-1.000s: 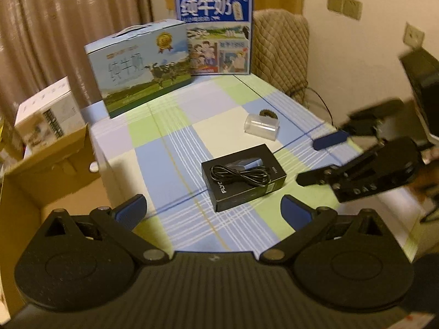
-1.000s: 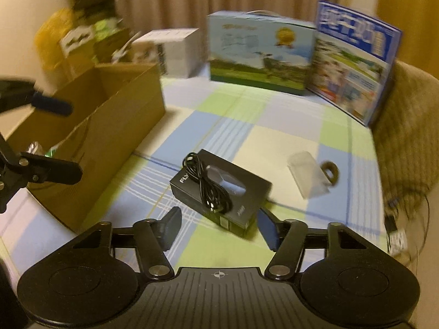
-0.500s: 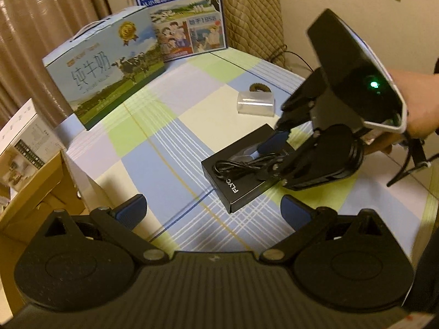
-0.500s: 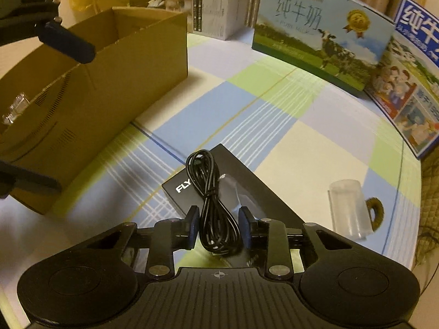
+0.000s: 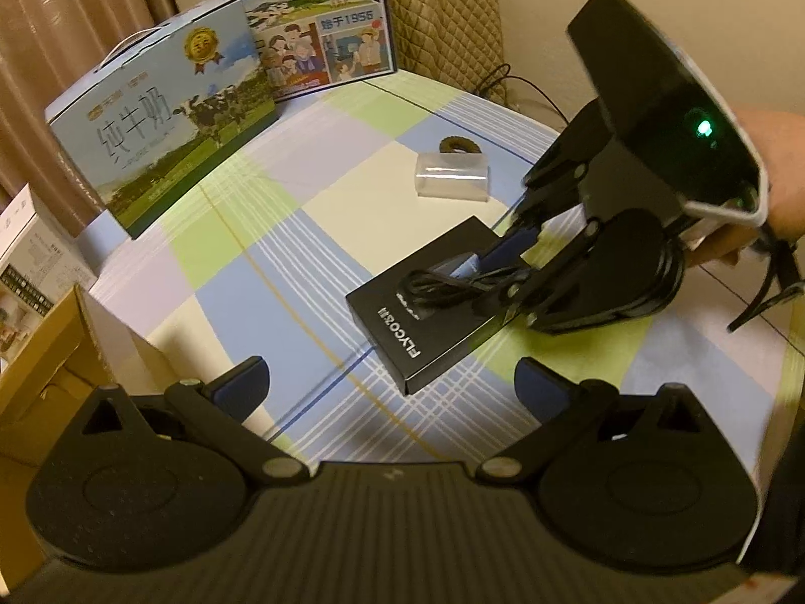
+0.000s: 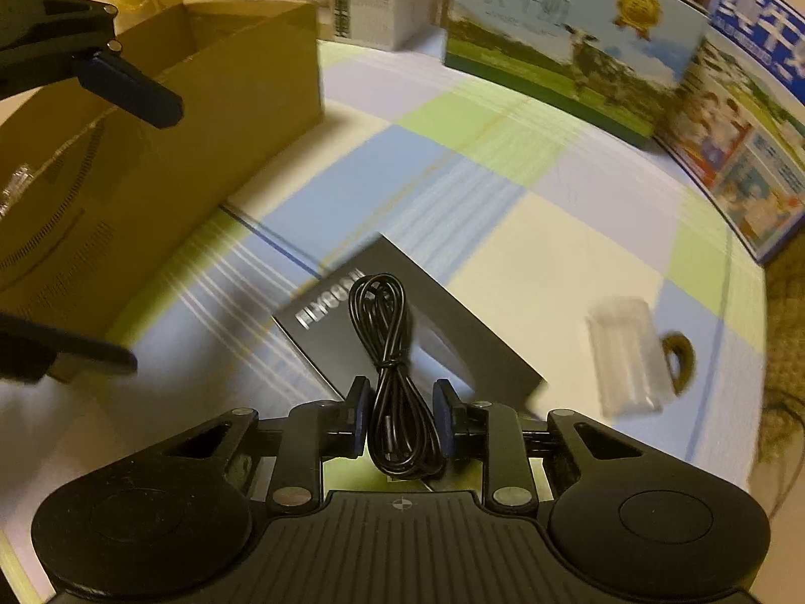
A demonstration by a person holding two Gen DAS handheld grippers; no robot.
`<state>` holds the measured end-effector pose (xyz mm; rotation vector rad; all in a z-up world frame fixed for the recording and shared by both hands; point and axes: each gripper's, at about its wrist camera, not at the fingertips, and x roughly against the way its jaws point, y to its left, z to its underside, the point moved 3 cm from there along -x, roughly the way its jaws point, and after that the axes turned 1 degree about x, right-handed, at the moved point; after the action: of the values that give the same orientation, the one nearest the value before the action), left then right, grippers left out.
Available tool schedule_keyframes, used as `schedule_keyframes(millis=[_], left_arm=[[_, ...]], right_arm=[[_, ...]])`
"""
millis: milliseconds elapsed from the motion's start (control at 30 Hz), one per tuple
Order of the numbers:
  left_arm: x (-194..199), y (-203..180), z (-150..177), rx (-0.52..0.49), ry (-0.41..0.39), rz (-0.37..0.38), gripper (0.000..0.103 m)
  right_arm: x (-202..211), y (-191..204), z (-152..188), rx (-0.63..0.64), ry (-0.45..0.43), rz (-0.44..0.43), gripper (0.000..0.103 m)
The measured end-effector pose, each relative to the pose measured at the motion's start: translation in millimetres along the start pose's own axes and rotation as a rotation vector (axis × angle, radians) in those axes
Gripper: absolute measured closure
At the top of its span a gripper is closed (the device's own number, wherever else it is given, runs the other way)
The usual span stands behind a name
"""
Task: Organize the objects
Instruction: 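Grasp the black cable on the FLYCO box with the right tool, then lift the black cable with the right tool while the left tool moves over the FLYCO box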
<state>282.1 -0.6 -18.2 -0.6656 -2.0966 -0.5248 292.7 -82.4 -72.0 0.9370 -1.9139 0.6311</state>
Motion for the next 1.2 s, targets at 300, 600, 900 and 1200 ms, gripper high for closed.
schedule_keyframes(millis=[300, 600, 900, 1200], left_arm=[[-35, -23, -23, -0.178, 0.044, 0.029, 0.001], [-94, -33, -43, -0.362, 0.121, 0.055, 0.004], [-139, -42, -53, -0.477, 0.171, 0.096, 0.006], [-142, -44, -57, -0.343, 0.236, 0.146, 0.021]], right_arm=[[26, -31, 36, -0.079, 0.036, 0.074, 0.08], [34, -50, 62, -0.163, 0.044, 0.089, 0.08], [29, -59, 77, -0.225, 0.031, 0.101, 0.08], [25, -61, 88, -0.267, 0.027, 0.082, 0.08]])
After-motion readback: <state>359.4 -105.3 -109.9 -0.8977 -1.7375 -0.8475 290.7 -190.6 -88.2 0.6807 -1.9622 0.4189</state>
